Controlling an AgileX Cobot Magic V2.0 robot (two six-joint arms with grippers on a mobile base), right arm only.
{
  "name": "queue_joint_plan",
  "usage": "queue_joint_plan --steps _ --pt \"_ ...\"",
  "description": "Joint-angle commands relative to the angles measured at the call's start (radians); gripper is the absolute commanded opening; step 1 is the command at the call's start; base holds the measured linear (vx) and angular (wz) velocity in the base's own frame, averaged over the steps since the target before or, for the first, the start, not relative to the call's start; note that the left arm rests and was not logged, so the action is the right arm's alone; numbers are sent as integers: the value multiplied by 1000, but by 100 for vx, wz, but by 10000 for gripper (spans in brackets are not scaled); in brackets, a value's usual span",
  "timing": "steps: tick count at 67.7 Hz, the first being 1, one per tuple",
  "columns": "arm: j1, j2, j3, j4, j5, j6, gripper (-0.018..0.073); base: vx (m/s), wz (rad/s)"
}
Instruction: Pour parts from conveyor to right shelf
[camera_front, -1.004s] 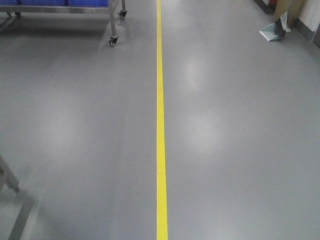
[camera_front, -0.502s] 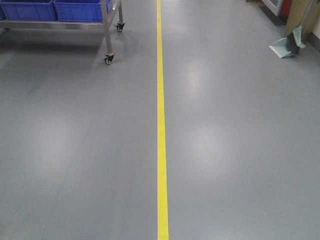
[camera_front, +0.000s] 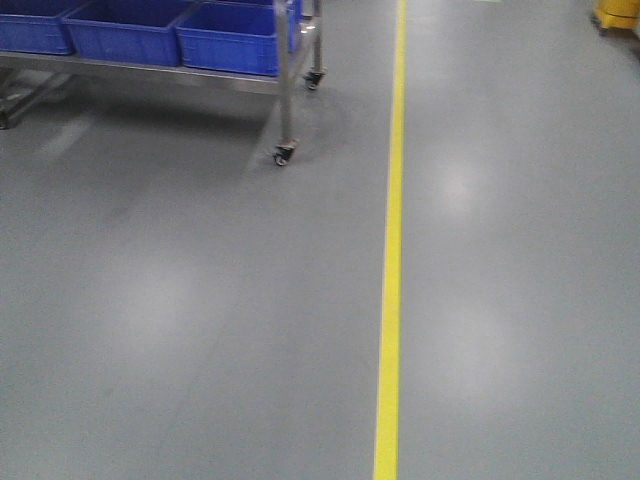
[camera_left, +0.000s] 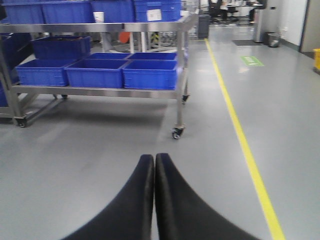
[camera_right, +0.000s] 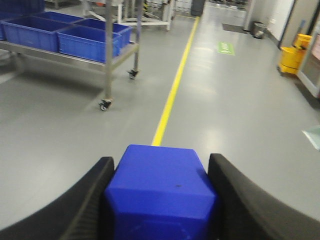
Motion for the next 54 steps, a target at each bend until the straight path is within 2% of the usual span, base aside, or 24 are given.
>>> queue_joint_plan --steps 1,54 --pt "-2 -12 -23 1 -84 -3 -6 74 39" --pt "-2 -12 -23 2 -85 -3 -6 71 42"
